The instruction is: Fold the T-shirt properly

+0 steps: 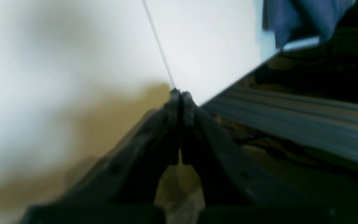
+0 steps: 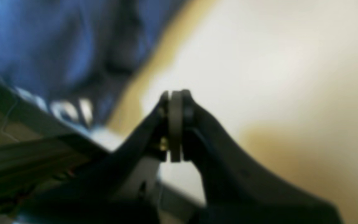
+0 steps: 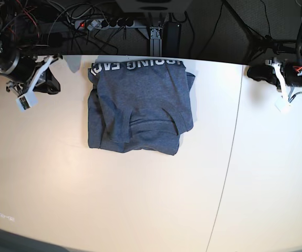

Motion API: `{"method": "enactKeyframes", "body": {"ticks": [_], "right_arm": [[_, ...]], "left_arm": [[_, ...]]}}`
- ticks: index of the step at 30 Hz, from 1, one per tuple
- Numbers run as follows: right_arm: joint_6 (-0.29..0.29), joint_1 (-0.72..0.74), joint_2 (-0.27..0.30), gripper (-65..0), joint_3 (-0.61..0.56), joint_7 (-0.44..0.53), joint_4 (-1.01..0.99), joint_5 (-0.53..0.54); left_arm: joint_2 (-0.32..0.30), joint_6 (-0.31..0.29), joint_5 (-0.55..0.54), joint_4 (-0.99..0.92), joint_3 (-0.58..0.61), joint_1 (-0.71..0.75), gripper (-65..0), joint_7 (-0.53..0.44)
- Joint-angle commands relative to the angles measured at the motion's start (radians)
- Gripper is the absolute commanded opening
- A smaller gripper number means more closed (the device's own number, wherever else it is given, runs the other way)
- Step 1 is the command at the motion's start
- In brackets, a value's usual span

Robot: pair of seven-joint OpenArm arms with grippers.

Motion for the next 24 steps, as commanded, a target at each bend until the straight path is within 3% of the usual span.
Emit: {"method": "enactKeyframes", "body": {"ticks": [1, 7, 10, 16, 20, 24], "right_arm": [[-0.008, -0.035, 0.010, -65.0, 0.031, 0.000, 0.016, 0.032], [-0.008, -0.270, 0.007, -65.0, 0.111, -0.014, 0.016, 0.057], [-0.008, -0.372, -0.017, -65.0, 0.111, -0.014, 0.008, 0.057], [-0.009, -0.417, -0.121, -65.0, 0.103, 0.029, -0.188, 0.042], [-0.016, -0.351, -0.134, -65.0, 0.047, 0.107, -0.451, -0.020], [-0.024, -0.191, -0.134, -65.0, -0.016, 0.143, -0.753, -0.087]], "left_arm": [[-0.019, -0.005, -0.017, 0.012, -0.009, 0.026, -65.0, 0.000], [-0.013, -0.005, -0.013, 0.012, -0.009, 0.209, -65.0, 0.000], [0.008, -0.005, 0.089, 0.011, -0.008, 0.297, -65.0, -0.030], [0.125, -0.005, 0.669, -0.042, -0.007, 0.371, -65.0, -0.523], [0.210, -0.005, 0.987, -0.212, -0.005, 0.338, -65.0, -0.816], [0.265, 0.227, 1.122, -0.480, 0.041, 0.210, -65.0, -0.901]]}}
